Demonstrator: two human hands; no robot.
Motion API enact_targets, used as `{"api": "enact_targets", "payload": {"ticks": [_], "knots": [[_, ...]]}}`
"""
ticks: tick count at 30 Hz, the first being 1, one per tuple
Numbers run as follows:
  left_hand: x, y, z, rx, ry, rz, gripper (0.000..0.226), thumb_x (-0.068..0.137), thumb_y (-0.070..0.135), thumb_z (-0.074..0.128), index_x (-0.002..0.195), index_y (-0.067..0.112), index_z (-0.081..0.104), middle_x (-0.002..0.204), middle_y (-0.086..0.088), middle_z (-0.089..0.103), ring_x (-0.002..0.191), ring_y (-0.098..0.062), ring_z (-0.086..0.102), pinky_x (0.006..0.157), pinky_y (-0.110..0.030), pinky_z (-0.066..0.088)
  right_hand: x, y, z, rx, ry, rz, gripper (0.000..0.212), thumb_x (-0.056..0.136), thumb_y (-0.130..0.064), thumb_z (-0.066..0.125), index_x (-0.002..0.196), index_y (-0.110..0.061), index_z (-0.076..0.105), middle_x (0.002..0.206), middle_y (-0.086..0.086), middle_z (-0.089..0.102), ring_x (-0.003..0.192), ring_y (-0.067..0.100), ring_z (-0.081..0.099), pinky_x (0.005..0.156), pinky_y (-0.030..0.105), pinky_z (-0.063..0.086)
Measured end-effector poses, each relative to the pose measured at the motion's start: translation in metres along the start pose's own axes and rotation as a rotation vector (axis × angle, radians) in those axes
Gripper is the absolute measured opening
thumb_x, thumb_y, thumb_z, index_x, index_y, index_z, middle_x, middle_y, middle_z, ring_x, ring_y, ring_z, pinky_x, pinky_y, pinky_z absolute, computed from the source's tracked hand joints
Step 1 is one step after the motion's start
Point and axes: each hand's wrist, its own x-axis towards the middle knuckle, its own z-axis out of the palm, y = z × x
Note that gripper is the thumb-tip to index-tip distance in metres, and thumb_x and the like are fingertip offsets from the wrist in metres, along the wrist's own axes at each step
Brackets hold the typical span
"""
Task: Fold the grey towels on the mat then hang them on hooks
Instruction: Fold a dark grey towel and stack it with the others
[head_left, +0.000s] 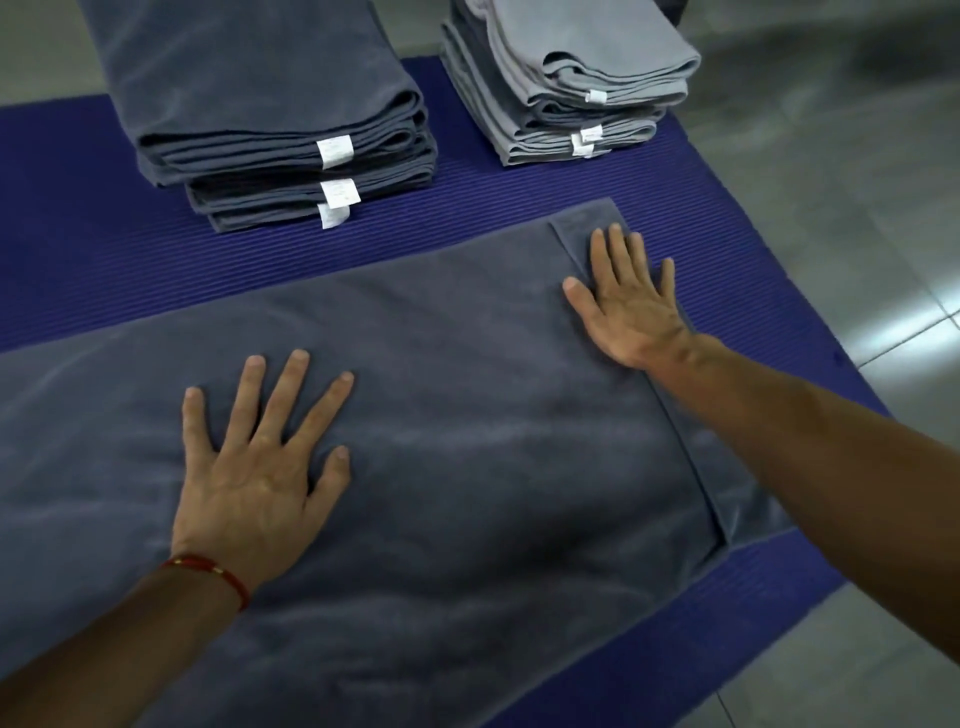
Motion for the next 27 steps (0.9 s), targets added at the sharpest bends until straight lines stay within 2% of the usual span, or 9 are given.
{"api": "enact_targets", "payload": {"ticks": [3, 7, 10, 14, 16, 18, 21, 24, 27], "knots": [[0.000, -0.001, 0.001, -0.026, 0.010, -0.002, 0.065, 0.098, 0.058, 0.015, 0.159, 0.041, 0.002, 0.170, 0.001, 0.005, 0.156, -0.030, 0.001, 0.117, -0.070, 0.007, -0.061, 0.006, 0.010, 0.076, 0.081, 0.013, 0.077, 0.101, -0.065, 0.009, 0.162, -0.021, -0.007, 0.170, 0.002, -0.015, 0.156, 0.021, -0.017, 0.125, 0.055, -0.009], [0.001, -0.001, 0.004, -0.073, 0.040, -0.008, 0.063, 0.098, 0.061, 0.010, 0.158, 0.044, -0.001, 0.170, 0.002, 0.003, 0.156, -0.029, -0.001, 0.118, -0.069, 0.003, -0.164, 0.042, 0.061, 0.061, 0.122, 0.120, 0.090, 0.089, -0.077, -0.009, 0.163, -0.026, -0.005, 0.171, 0.000, -0.007, 0.157, 0.022, -0.008, 0.126, 0.055, -0.001], [0.001, -0.001, 0.008, -0.076, 0.045, -0.017, 0.063, 0.097, 0.064, 0.004, 0.157, 0.047, -0.004, 0.170, 0.003, 0.000, 0.156, -0.029, -0.004, 0.117, -0.070, 0.002, -0.204, 0.046, 0.080, 0.146, 0.144, 0.340, 0.077, 0.096, -0.070, 0.000, 0.162, -0.030, -0.004, 0.171, 0.000, -0.007, 0.157, 0.024, -0.008, 0.125, 0.055, -0.003], [-0.007, 0.010, 0.009, -0.091, -0.002, -0.221, 0.064, 0.094, 0.073, 0.001, 0.153, 0.053, -0.015, 0.169, 0.004, -0.010, 0.153, -0.036, -0.013, 0.109, -0.080, -0.003, -0.243, 0.002, 0.097, 0.106, 0.126, 0.443, 0.082, 0.097, -0.064, 0.004, 0.163, -0.017, 0.001, 0.169, 0.019, -0.001, 0.155, 0.040, -0.003, 0.122, 0.064, 0.004], [-0.022, 0.013, 0.010, -0.119, -0.015, -0.303, 0.066, 0.093, 0.075, 0.000, 0.153, 0.051, -0.016, 0.169, 0.000, -0.012, 0.152, -0.040, -0.016, 0.106, -0.083, -0.002, -0.258, -0.039, 0.107, 0.058, 0.120, 0.340, 0.083, 0.098, -0.062, 0.009, 0.163, -0.010, 0.010, 0.165, 0.031, 0.007, 0.151, 0.051, 0.006, 0.119, 0.070, 0.009], [-0.046, 0.006, 0.014, -0.123, 0.015, -0.297, 0.065, 0.096, 0.070, 0.005, 0.156, 0.048, -0.006, 0.169, -0.003, -0.005, 0.153, -0.039, -0.011, 0.106, -0.082, 0.001, -0.265, -0.088, 0.116, 0.015, 0.127, 0.182, 0.081, 0.100, -0.060, 0.014, 0.162, -0.007, 0.013, 0.162, 0.037, 0.011, 0.150, 0.054, 0.010, 0.117, 0.073, 0.011], [-0.095, -0.020, 0.023, -0.094, 0.045, -0.257, 0.063, 0.099, 0.060, 0.016, 0.159, 0.043, 0.009, 0.170, -0.002, 0.005, 0.155, -0.033, 0.001, 0.110, -0.078, 0.005, -0.271, -0.161, 0.119, -0.002, 0.149, -0.072, 0.081, 0.100, -0.063, 0.018, 0.163, -0.011, 0.012, 0.165, 0.032, 0.007, 0.152, 0.051, 0.003, 0.118, 0.072, 0.006], [-0.149, -0.052, 0.036, -0.075, 0.063, -0.306, 0.062, 0.100, 0.057, 0.021, 0.159, 0.043, 0.007, 0.170, 0.000, 0.005, 0.156, -0.031, 0.003, 0.112, -0.076, 0.005, -0.286, -0.232, 0.122, -0.027, 0.143, -0.325, 0.077, 0.101, -0.058, 0.025, 0.162, -0.012, 0.013, 0.168, 0.024, 0.003, 0.154, 0.046, 0.000, 0.117, 0.074, 0.006], [-0.204, -0.090, 0.045, -0.090, 0.050, -0.437, 0.063, 0.099, 0.055, 0.025, 0.159, 0.043, 0.008, 0.169, 0.000, 0.008, 0.156, -0.031, 0.006, 0.113, -0.076, 0.007, -0.314, -0.293, 0.128, -0.034, 0.083, -0.517, 0.078, 0.100, -0.059, 0.027, 0.163, -0.016, 0.011, 0.168, 0.024, 0.001, 0.153, 0.050, -0.005, 0.115, 0.076, 0.003]]}}
